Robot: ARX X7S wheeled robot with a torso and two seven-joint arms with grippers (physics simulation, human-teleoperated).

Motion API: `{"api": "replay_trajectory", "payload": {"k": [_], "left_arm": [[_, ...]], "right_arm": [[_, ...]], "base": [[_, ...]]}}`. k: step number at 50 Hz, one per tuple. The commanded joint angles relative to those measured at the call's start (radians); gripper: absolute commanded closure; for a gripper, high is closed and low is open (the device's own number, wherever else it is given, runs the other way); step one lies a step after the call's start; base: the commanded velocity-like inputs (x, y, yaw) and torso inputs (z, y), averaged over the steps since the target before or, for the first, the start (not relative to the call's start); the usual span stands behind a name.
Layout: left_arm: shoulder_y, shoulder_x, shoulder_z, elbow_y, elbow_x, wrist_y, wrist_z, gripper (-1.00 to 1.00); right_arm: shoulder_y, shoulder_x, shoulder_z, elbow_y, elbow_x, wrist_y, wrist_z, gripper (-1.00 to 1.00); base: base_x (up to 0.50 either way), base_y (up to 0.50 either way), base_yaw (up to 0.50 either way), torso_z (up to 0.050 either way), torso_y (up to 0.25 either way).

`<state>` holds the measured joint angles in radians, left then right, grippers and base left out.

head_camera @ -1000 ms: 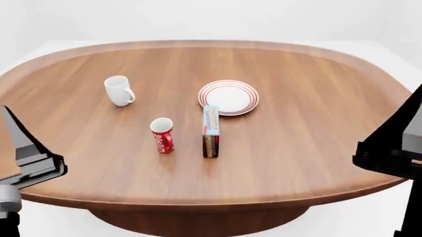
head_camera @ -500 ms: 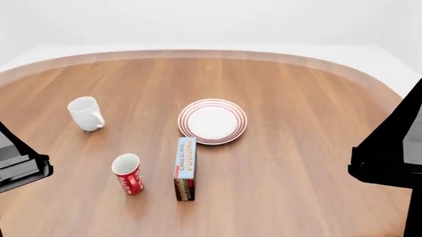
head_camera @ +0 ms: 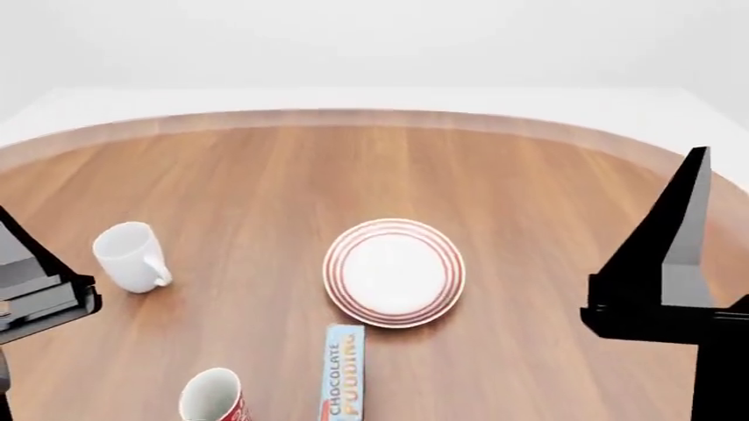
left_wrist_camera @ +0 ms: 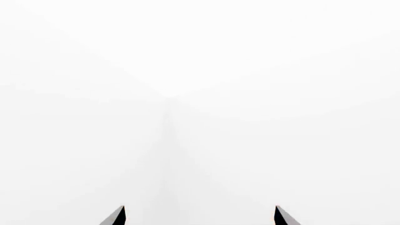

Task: Pick up the white mug and put it on the plate, and put the chocolate pudding to the right of the plate.

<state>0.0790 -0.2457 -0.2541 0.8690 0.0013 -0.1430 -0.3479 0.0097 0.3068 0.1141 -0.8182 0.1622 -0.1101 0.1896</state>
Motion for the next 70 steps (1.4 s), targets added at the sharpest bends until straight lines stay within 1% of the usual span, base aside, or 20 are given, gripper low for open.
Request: {"api": "replay_trajectory", "payload": {"k": [1,23,37,43,50,59,62,63,70], "left_arm": [[0.005,0.015,-0.015,0.012,0.017,-0.007,0.017,-1.00],[0.010,0.006,-0.006,0.008,0.016,0.000,0.006,-1.00],[0.013,0.000,0.000,0.004,0.013,0.002,0.000,-1.00],[0.015,-0.004,0.006,0.005,0.014,-0.001,0.000,-1.00],[0.017,-0.007,0.010,-0.004,0.009,0.006,-0.001,-1.00],[0.015,-0.010,0.011,-0.016,-0.008,-0.005,-0.002,-1.00],[0.007,-0.020,0.037,-0.013,0.044,-0.051,-0.005,-1.00],[0.007,-0.018,0.035,-0.017,0.029,-0.042,-0.003,-1.00],[0.004,-0.023,0.044,-0.010,0.046,-0.065,-0.007,-1.00]], "right_arm": [[-0.007,-0.014,0.009,-0.004,-0.036,-0.002,-0.025,-1.00],[-0.007,-0.010,0.018,0.025,-0.014,-0.020,-0.009,-1.00],[-0.010,-0.008,0.018,0.023,0.002,-0.022,0.001,-1.00],[-0.014,-0.005,0.009,0.024,-0.021,-0.029,0.000,-1.00],[-0.015,-0.002,0.004,0.028,-0.021,-0.029,0.002,-1.00],[-0.013,-0.003,0.012,0.032,-0.012,-0.026,0.015,-1.00],[-0.011,-0.001,0.016,0.031,-0.012,-0.023,0.019,-1.00],[-0.011,-0.001,0.017,0.031,-0.011,-0.024,0.020,-1.00],[-0.012,0.001,0.013,0.032,-0.011,-0.028,0.022,-1.00]], "base": [[0.50,0.25,0.00,0.000,0.000],[0.50,0.25,0.00,0.000,0.001],[0.49,0.03,0.00,0.000,0.000],[0.00,0.04,0.00,0.000,0.000],[-0.01,0.49,0.00,0.000,0.000],[0.00,0.01,0.00,0.000,0.000],[0.00,0.00,0.00,0.000,0.000],[0.00,0.00,0.00,0.000,0.000],[0.00,0.00,0.00,0.000,-0.233]]}}
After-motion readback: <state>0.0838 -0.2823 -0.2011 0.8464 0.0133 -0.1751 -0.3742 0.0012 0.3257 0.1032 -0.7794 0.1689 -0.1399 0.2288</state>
